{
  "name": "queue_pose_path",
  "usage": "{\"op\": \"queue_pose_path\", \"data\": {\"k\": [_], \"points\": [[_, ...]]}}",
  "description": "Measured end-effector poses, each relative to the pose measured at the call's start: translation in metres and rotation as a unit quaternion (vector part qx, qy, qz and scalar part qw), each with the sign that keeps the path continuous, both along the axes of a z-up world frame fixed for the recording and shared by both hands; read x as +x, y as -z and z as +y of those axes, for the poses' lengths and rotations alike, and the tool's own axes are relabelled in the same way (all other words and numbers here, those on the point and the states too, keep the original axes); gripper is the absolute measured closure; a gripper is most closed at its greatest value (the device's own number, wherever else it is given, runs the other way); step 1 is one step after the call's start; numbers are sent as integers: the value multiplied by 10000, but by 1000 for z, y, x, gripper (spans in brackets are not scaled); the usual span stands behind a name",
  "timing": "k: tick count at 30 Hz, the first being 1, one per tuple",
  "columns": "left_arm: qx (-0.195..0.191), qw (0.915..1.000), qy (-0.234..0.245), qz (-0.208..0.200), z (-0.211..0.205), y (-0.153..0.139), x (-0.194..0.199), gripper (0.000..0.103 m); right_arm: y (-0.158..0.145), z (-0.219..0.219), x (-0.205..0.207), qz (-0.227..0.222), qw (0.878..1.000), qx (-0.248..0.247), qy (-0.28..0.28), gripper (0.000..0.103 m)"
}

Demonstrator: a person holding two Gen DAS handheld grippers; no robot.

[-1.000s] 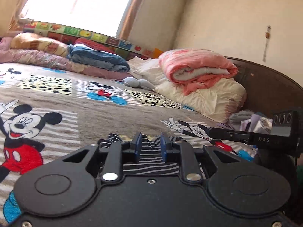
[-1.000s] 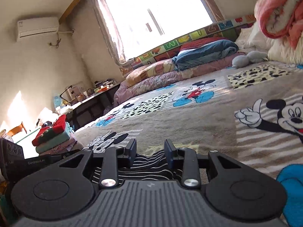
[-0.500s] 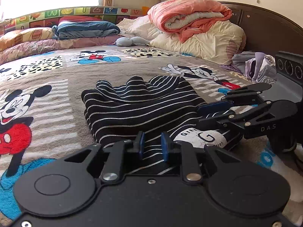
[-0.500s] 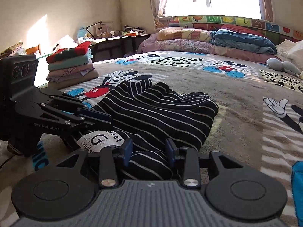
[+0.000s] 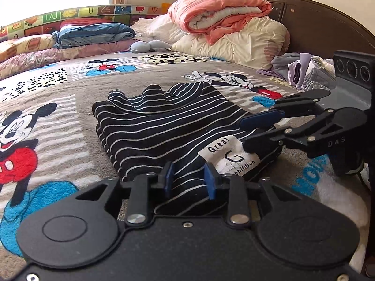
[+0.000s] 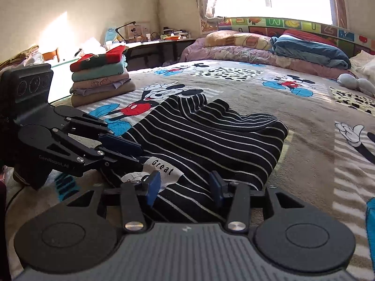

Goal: Fold clothes

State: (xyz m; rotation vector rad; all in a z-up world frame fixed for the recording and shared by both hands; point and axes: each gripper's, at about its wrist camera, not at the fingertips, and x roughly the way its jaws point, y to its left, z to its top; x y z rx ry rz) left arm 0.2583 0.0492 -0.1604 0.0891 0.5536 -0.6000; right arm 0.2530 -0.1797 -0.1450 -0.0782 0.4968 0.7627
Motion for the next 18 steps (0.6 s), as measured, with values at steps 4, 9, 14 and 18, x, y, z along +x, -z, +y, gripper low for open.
{"op": "queue_pose_path", "data": {"k": [4,9,14,18], "points": [[-321,9989,-207,-261,6,-13,-5,74,-14,-21,-19,-268,9970,501,534,60],[-734,9939,-635,-532,13,-17,12,74,-21,-27,-25,-733,9923,653,760,61],[-193,9966,-805,64,6,3,42,72,16,-6,-2,-28,9978,1,669,59],[-211,9958,-887,70,8,5,42,70,10,-9,3,-43,9971,24,756,52]]}}
